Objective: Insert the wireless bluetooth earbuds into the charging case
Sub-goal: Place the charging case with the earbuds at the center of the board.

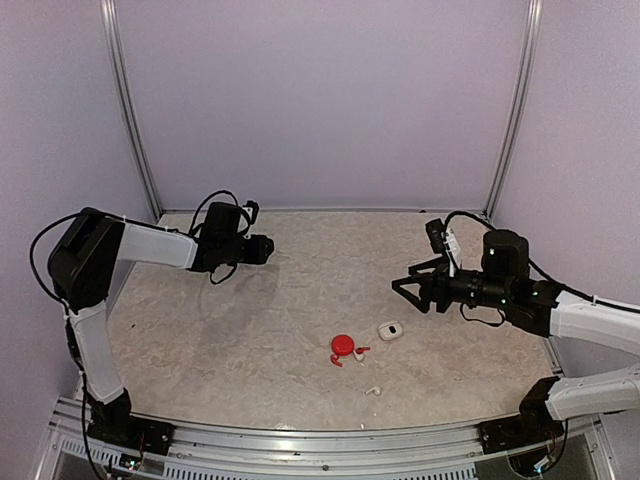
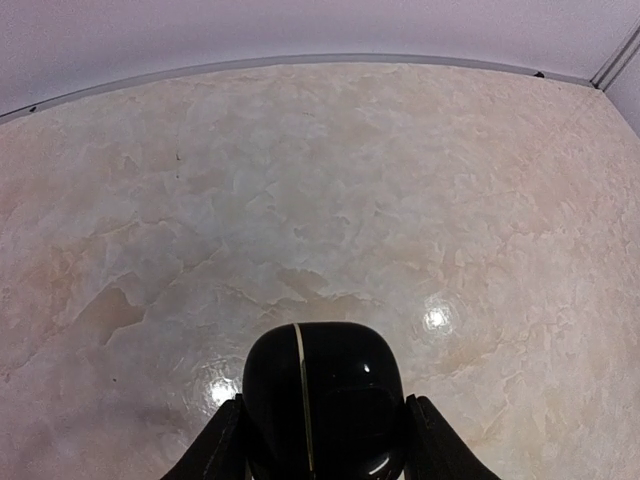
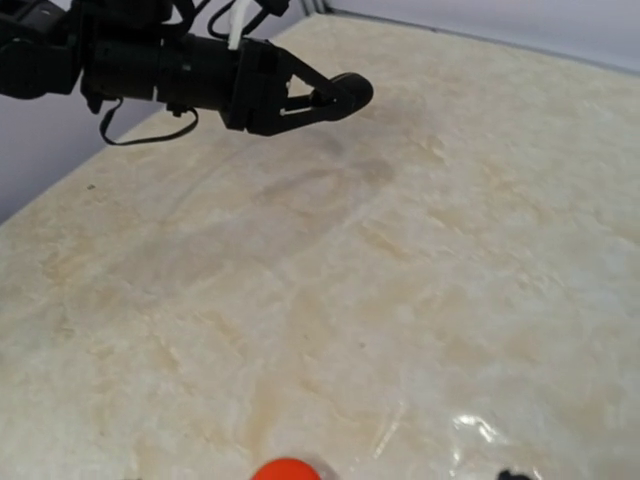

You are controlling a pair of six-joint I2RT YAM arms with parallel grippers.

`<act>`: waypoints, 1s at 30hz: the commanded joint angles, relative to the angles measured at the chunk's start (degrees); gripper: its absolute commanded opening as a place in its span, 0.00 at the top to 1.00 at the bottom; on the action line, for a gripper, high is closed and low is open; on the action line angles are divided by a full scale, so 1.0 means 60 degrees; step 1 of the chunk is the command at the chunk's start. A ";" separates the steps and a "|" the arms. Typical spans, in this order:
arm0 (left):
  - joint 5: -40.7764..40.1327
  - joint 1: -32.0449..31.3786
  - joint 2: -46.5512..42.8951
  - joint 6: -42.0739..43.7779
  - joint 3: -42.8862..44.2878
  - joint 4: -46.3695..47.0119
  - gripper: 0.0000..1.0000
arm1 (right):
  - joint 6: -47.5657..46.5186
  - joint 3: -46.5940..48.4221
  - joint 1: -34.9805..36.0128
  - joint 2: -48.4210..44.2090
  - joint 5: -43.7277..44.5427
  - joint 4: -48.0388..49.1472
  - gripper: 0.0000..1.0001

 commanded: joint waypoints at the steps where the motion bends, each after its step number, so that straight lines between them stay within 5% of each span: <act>1: 0.0406 0.0036 0.0728 -0.0096 0.0605 -0.0373 0.66 | 0.0080 -0.0217 -0.0204 0.0197 0.0076 -0.0258 0.25; 16: 0.0159 0.0044 0.1322 -0.0250 0.0233 -0.0593 0.59 | 0.0037 -0.0407 -0.0239 0.1100 0.0582 -0.0443 0.28; 30: 0.0395 -0.0018 0.0874 -0.0233 0.0125 -0.0716 0.26 | 0.0021 -0.0345 -0.0238 0.1839 0.0566 -0.0584 0.27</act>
